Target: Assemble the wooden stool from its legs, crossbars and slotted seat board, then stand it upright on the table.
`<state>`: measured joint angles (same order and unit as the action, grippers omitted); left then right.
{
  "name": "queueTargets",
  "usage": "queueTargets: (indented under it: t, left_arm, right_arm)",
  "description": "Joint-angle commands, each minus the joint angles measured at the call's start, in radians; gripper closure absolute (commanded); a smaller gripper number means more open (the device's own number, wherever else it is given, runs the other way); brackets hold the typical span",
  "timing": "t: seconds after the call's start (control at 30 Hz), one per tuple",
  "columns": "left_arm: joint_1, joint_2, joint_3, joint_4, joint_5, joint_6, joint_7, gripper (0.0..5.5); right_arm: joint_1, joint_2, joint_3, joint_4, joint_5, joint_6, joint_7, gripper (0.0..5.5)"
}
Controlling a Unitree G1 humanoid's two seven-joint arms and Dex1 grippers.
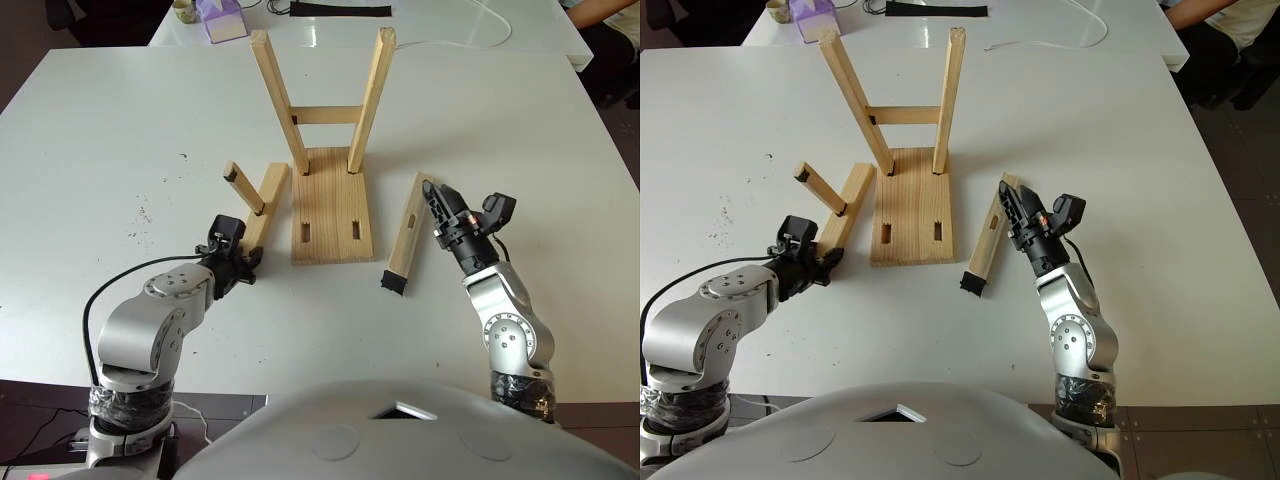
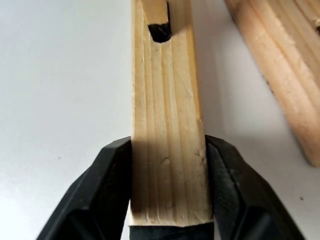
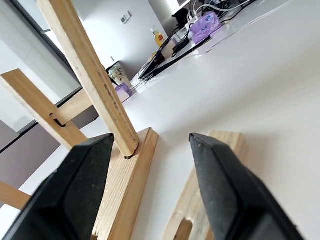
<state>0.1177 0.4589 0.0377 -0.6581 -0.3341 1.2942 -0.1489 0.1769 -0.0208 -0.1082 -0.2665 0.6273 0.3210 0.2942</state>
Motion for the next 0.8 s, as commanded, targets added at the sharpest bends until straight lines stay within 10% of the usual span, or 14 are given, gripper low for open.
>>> queueTargets:
  t: [0.03, 0.4, 0.8]
  left_arm:
    - [0.018, 0.051, -0.03, 0.135, 0.054, -0.066, -0.014, 3.45]
    - [-0.707, -0.079, 0.487, 0.475, -0.084, -0.398, 0.157, 3.45]
    - [-0.861, -0.226, 0.401, 0.26, -0.327, -0.541, 0.087, 3.45]
  right_arm:
    - [-0.056, 0.057, -0.066, 0.001, -0.012, -0.09, -0.086, 2.71]
    - [-0.406, -0.199, -0.007, 0.027, -0.2, 0.141, -0.179, 2.71]
    - [-1.006, -0.231, -0.182, 0.293, 0.051, 0.255, -0.08, 2.71]
